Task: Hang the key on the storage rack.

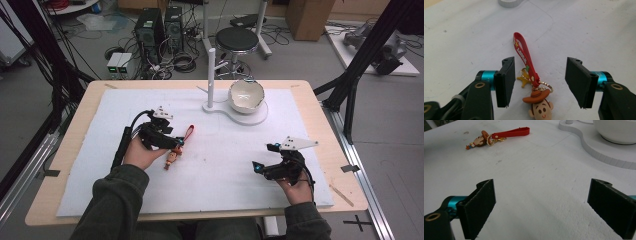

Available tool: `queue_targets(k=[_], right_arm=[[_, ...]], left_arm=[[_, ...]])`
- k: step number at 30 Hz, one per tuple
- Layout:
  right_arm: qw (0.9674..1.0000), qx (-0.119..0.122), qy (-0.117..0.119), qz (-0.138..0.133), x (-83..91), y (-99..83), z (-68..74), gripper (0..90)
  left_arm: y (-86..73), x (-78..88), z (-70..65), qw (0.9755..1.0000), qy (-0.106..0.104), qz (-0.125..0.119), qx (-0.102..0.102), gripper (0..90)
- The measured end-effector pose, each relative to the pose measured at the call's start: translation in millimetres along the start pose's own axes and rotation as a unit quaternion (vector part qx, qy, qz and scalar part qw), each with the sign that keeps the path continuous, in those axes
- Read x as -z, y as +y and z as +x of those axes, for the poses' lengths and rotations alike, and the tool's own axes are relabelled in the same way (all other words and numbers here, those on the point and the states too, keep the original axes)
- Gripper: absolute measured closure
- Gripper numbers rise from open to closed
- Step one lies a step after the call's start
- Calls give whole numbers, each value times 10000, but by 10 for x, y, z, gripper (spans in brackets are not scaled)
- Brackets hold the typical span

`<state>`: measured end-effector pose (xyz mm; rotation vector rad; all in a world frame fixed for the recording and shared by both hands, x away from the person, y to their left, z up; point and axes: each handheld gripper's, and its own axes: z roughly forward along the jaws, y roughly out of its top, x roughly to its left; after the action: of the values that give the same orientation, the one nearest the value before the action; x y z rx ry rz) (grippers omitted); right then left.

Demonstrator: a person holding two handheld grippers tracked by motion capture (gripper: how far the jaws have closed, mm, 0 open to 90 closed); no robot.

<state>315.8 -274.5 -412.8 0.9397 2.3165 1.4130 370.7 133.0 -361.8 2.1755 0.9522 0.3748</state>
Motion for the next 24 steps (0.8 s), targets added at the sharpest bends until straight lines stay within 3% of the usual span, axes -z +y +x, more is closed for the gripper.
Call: queue_targets(k=[18,24], right_arm=[[10000,-57,21,17,7,-3,12,69],[10000,-21,29,1,4,-4,8,69]], left_arm=[[59,-337,-6,9987,214,458,14,494],[55,-423,-15,9980,191,594,30,534]])
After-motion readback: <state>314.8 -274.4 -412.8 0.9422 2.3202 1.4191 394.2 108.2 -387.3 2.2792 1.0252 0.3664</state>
